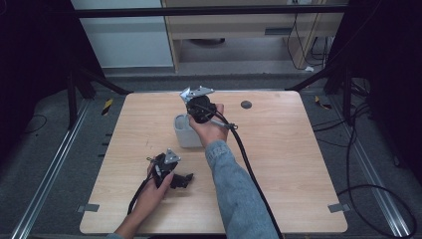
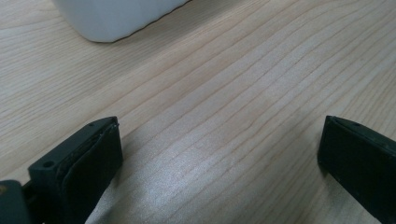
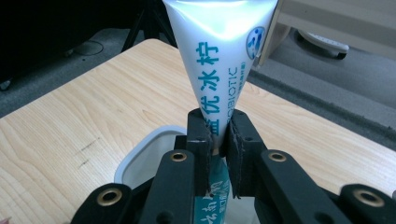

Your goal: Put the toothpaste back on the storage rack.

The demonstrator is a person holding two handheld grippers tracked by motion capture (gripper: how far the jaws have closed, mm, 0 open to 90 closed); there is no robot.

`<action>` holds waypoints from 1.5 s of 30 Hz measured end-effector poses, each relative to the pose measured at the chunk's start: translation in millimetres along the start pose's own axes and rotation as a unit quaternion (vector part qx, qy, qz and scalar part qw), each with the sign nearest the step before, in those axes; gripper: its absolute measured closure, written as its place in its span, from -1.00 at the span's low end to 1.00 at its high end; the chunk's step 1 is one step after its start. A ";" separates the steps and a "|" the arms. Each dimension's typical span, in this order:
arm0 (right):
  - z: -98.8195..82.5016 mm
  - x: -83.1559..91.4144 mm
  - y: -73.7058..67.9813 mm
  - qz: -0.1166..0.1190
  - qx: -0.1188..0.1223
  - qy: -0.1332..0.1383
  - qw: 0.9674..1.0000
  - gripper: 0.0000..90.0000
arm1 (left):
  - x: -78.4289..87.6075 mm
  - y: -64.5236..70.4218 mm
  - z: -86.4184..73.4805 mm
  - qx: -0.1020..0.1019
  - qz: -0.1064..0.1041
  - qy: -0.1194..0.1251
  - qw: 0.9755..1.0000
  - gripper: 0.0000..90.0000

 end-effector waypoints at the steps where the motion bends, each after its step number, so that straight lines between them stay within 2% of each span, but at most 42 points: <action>1: -2.0 -0.7 0.4 0.000 0.000 -0.002 1.000 0.79 | 0.0 0.0 0.0 0.000 0.000 0.000 1.000 -1.00; 15: -18.7 -8.5 0.1 0.000 -0.008 -0.027 1.000 0.79 | -0.1 0.0 -0.1 0.000 0.000 0.001 1.000 -1.00; 37: -29.8 -16.1 -0.8 0.002 -0.014 -0.049 0.999 0.78 | -0.1 0.0 -0.1 0.000 0.000 0.001 1.000 -1.00; 45: -29.7 -16.8 0.2 0.003 -0.019 -0.048 0.999 0.78 | -0.2 0.0 0.0 0.000 0.000 0.001 1.000 -1.00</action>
Point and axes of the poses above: each handheld gripper's, and its own axes: x roughly backward along the jaws, z roughly out of its top, y roughly to its right, the point moved 1 cm from there along -x, roughly forward along the jaws, and after that the axes turned 6 degrees about y, right-handed, at the moved point
